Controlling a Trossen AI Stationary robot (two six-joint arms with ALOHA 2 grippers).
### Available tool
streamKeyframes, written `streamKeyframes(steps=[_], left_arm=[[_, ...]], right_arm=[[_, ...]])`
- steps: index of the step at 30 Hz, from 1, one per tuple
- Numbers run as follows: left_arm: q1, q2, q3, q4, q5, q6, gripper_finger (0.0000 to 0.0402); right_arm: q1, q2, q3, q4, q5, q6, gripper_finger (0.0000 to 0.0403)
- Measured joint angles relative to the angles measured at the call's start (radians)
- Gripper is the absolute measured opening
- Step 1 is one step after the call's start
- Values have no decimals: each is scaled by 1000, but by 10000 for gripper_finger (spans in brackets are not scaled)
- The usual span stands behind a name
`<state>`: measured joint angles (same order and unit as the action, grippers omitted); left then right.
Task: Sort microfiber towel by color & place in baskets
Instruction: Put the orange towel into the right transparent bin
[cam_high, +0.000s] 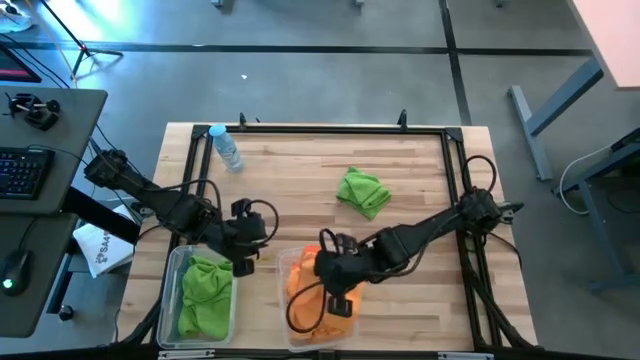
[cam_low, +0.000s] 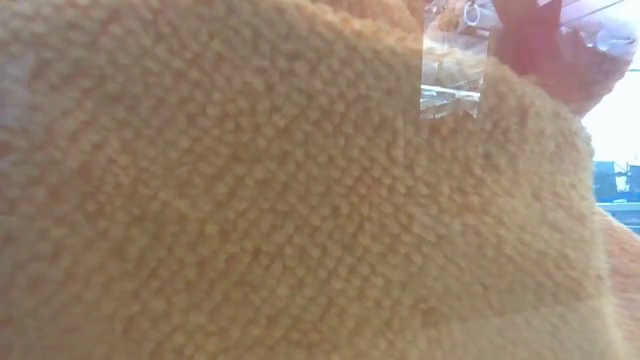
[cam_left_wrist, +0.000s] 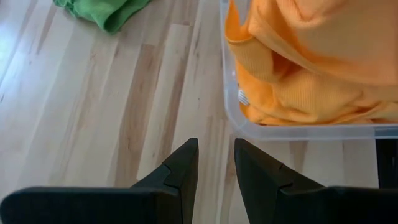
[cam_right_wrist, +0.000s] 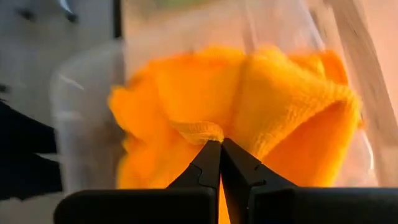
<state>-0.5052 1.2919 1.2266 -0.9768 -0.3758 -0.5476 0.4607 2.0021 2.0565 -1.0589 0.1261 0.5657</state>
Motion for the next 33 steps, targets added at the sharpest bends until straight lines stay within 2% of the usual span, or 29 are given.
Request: streamKeyframes(steps=[4,9,21,26,33], left_arm=[[-2,0,0,0,-3,1,91],[-2,0,0,0,-14,2,91],[-2,0,0,-3,-14,-9,91],[-2,0,0,-3,-13,-26,91],[-2,0,0,-3,-13,-43,91]], right_arm=[[8,6,-53,-18,23,-27,0],[5,54,-117,105,15,-137,0],[-4,210,-118,272,-7,-192,0],[-5,255,-115,280,-26,-154,0],[6,295,-111,257,-22,-2,0]])
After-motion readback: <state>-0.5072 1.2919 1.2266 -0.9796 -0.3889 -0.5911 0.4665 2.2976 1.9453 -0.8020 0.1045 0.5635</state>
